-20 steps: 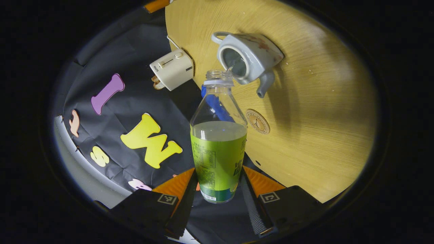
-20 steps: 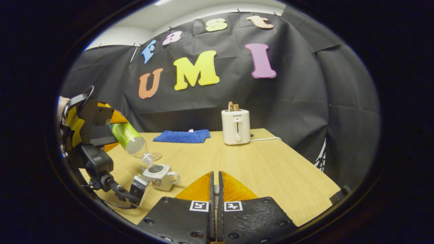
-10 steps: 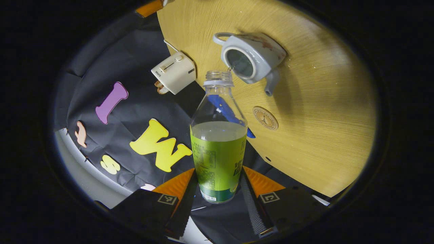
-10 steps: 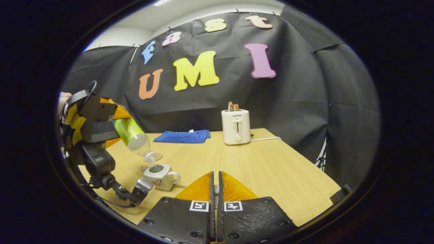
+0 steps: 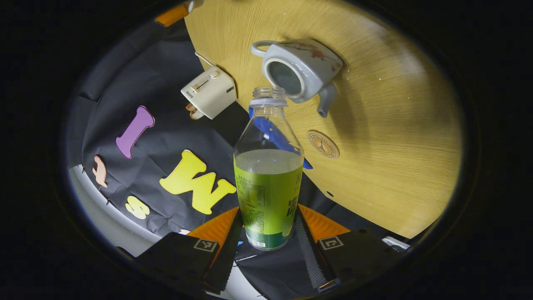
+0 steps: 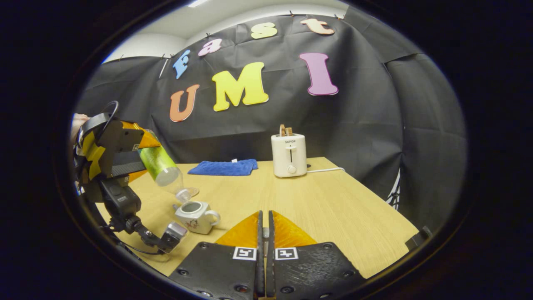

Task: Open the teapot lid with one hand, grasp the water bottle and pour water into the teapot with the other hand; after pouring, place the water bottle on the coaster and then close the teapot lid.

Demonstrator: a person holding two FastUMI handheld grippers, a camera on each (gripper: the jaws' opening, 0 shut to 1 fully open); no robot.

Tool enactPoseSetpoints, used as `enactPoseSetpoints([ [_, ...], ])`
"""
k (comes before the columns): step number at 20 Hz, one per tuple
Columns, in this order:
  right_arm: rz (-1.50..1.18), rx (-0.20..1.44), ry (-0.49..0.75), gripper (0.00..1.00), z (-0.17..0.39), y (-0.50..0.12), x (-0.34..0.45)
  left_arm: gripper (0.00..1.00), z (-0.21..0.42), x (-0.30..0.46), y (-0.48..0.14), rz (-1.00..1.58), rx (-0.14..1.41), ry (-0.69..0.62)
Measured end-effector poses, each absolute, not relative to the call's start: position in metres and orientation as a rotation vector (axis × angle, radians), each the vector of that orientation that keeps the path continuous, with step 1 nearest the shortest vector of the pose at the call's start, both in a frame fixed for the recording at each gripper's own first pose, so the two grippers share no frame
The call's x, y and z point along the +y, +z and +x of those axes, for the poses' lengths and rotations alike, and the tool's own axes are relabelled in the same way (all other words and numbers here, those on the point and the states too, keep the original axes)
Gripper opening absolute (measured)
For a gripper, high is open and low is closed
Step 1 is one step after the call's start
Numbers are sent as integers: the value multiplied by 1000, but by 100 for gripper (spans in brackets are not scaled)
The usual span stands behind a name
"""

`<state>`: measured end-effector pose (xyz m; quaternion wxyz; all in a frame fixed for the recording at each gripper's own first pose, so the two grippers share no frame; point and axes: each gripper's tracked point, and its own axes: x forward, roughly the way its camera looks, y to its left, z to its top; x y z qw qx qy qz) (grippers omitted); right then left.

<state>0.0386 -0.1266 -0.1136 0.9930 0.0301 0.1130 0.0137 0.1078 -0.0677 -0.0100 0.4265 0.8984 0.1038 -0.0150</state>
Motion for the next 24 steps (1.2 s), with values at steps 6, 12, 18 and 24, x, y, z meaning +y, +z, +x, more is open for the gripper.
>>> enactPoseSetpoints([
  [6, 58, 214, 18, 2, 37, -108, -129, 73, 111, -53, -16, 2082, 279, -56],
  [12, 55, 202, 17, 2, 36, -98, -123, 73, 94, -34, -61, 1485, 384, -210],
  [18, 54, 176, 19, 2, 31, -80, -114, 74, 74, -20, -74, 852, 314, -139],
  [24, 44, 171, 31, 2, 35, -70, -94, 74, 68, -19, -76, 305, 285, -113],
])
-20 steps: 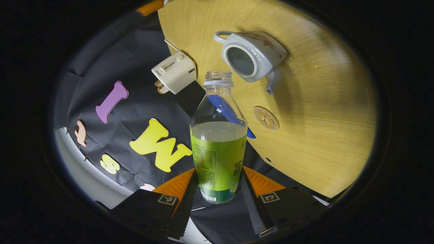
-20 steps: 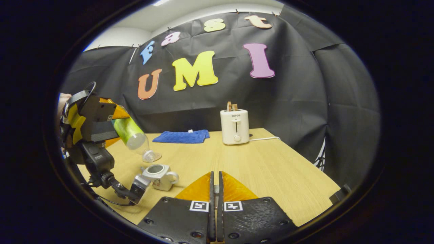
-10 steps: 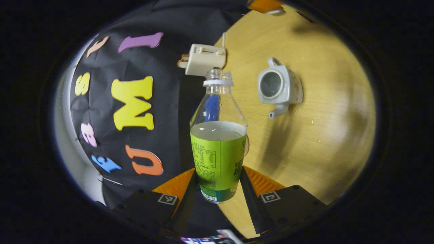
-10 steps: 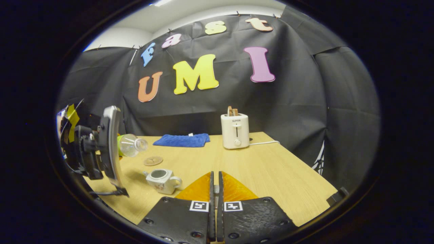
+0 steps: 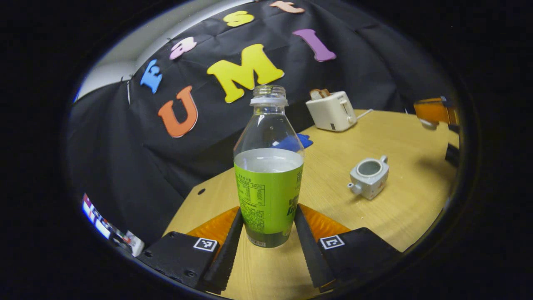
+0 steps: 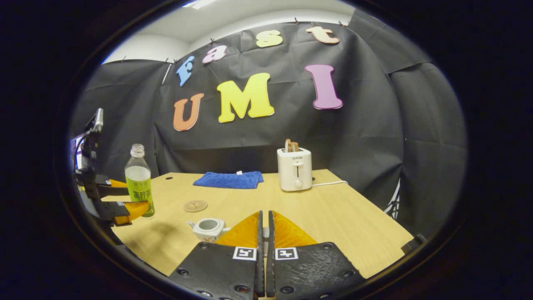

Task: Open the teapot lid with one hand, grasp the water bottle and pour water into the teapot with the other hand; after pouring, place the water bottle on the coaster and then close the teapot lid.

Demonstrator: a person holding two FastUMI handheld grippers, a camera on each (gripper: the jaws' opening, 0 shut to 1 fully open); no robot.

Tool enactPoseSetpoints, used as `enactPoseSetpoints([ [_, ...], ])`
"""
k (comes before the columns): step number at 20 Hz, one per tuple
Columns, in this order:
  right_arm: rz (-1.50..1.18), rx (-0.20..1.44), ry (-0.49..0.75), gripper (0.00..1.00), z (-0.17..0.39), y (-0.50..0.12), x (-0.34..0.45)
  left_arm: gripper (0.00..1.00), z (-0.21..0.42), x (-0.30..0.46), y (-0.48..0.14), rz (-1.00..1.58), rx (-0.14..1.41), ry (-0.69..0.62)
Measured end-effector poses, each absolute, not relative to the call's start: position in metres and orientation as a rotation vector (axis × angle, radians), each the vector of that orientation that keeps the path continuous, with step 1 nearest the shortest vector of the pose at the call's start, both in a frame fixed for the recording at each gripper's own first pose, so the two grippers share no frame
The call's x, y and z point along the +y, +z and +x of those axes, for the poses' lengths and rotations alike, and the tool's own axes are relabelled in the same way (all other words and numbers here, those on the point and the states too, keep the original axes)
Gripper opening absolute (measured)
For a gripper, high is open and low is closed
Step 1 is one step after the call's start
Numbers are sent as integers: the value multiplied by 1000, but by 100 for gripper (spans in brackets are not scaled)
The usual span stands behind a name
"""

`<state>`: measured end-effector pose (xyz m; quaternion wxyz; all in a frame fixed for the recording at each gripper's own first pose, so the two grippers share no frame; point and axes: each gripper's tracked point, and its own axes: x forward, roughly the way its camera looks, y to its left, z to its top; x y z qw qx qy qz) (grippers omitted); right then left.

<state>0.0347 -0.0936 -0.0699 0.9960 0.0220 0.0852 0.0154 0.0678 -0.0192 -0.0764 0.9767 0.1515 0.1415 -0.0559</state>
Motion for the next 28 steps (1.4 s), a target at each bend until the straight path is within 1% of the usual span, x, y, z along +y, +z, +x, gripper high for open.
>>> enactPoseSetpoints([
  [3, 26, 168, 37, 2, 39, -66, -83, 74, 72, -24, -70, 92, 280, -123],
  [6, 16, 168, 42, 2, 41, -65, -75, 74, 96, -19, -48, -64, 202, -103],
  [8, 6, 172, 45, 2, 43, -68, -72, 74, 121, -14, -41, -72, 169, -100],
  [13, -1, 190, 38, 2, 55, -77, -71, 74, 191, -8, -36, 7, 101, -106],
  [17, -3, 215, 29, 2, 66, -87, -73, 74, 233, -18, -57, 27, 122, -131],
  [22, -4, 246, 17, 2, 76, -101, -78, 75, 256, -34, -79, 0, 144, -168],
  [28, 5, 267, 34, 2, 85, -112, -72, 76, 268, -34, -93, 6, 162, -151],
])
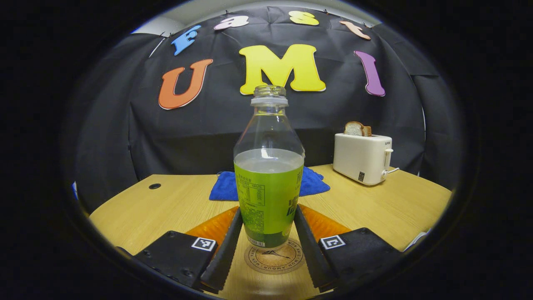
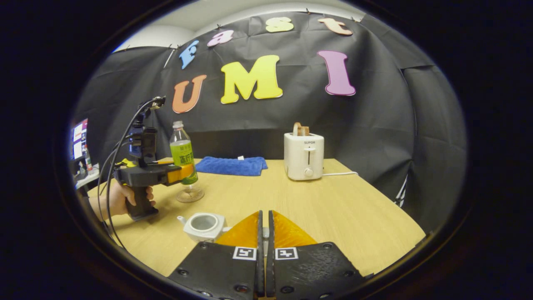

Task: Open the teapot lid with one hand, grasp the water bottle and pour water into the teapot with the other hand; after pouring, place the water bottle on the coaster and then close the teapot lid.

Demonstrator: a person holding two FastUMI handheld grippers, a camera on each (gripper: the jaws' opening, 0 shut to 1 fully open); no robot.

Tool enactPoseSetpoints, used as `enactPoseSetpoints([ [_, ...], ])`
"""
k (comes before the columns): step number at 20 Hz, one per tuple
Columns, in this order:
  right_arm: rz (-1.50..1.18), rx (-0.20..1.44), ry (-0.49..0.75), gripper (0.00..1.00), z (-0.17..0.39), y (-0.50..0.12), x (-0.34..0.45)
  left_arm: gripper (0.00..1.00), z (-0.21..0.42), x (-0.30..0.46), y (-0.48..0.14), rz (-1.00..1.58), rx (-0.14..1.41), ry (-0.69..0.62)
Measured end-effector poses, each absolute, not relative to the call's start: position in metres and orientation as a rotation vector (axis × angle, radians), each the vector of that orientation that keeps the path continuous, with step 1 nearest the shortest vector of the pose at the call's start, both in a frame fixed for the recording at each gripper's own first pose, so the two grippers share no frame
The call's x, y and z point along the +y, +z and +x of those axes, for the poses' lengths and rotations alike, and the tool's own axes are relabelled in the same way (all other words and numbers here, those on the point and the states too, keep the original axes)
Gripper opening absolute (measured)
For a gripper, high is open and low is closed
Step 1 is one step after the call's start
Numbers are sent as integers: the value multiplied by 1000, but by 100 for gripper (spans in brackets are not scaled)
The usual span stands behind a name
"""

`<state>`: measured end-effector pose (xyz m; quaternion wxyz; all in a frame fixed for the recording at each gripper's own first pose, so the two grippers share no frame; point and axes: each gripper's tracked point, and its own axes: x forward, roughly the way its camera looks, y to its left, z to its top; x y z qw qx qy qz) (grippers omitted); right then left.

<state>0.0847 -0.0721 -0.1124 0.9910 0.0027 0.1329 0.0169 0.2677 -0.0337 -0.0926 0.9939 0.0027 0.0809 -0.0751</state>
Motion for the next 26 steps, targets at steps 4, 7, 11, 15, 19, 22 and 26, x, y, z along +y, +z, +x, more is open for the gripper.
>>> enactPoseSetpoints([
  [4, 12, 267, 41, 2, 86, -113, -72, 77, 268, -35, -104, -13, 188, -146],
  [7, 12, 267, 43, 2, 85, -114, -72, 78, 267, -36, -113, -30, 217, -142],
  [11, 12, 264, 42, 2, 84, -111, -72, 79, 264, -35, -115, -44, 227, -138],
  [15, 9, 258, 51, 2, 83, -108, -66, 90, 257, -34, -118, -54, 248, -140],
  [19, 5, 251, 68, 2, 80, -104, -57, 92, 249, -29, -121, -64, 272, -138],
  [22, 4, 244, 77, 2, 78, -101, -52, 97, 245, -24, -120, -73, 279, -131],
  [26, 2, 225, 92, 2, 81, -95, -45, 98, 233, -21, -122, -83, 300, -135],
])
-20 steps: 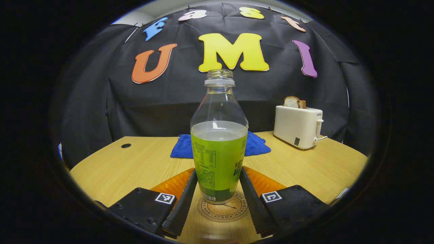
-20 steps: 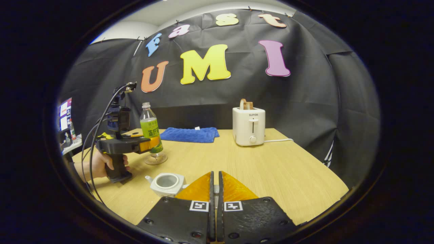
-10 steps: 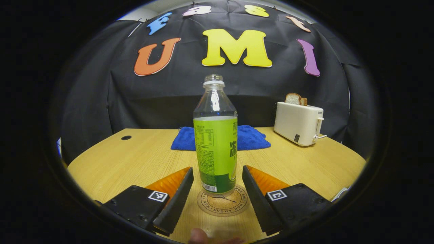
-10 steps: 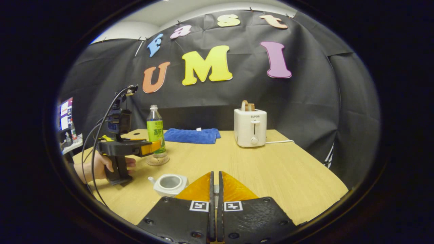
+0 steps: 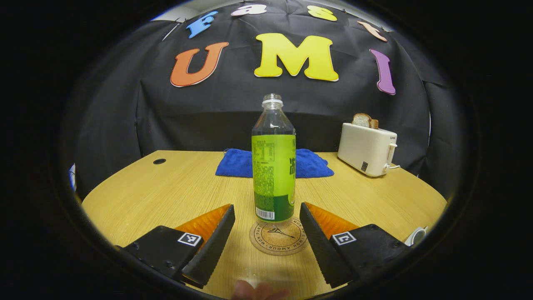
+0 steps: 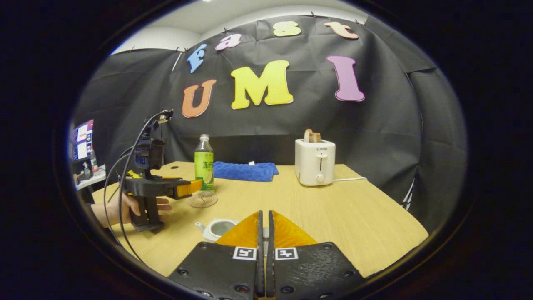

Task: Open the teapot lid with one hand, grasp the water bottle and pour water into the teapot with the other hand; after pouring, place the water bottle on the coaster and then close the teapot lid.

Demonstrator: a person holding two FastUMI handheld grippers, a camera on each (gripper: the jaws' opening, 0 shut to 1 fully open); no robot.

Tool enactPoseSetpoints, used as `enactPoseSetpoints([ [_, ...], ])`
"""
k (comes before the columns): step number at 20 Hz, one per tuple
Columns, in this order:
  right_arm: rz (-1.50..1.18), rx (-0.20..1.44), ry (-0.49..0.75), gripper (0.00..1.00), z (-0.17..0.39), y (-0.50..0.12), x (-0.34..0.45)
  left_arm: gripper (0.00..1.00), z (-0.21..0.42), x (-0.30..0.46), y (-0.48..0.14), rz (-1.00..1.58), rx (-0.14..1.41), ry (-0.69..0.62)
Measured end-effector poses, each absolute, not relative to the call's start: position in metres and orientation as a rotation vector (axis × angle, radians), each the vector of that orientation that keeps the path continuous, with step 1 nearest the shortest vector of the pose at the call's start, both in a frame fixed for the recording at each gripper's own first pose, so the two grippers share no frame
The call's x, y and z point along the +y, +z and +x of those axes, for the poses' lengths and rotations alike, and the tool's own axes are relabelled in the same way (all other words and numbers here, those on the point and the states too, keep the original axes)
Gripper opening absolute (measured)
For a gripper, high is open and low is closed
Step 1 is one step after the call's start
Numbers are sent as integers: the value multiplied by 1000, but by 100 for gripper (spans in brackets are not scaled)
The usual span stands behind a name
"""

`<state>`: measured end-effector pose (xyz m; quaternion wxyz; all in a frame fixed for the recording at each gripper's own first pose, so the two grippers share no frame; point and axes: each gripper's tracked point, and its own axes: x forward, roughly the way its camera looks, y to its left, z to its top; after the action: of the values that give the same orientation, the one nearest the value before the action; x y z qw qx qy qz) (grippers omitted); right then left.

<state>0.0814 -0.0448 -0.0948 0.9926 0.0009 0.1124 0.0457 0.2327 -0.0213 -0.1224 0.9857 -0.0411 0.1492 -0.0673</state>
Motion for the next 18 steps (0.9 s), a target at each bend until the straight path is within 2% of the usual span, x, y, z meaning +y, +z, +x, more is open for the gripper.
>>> enactPoseSetpoints([
  [12, 9, 178, 216, 2, 112, -84, 11, 98, 159, 36, -71, -94, 163, -39],
  [18, -28, 196, 247, 2, 120, -101, 25, 98, 134, 52, -62, -121, 148, -9],
])
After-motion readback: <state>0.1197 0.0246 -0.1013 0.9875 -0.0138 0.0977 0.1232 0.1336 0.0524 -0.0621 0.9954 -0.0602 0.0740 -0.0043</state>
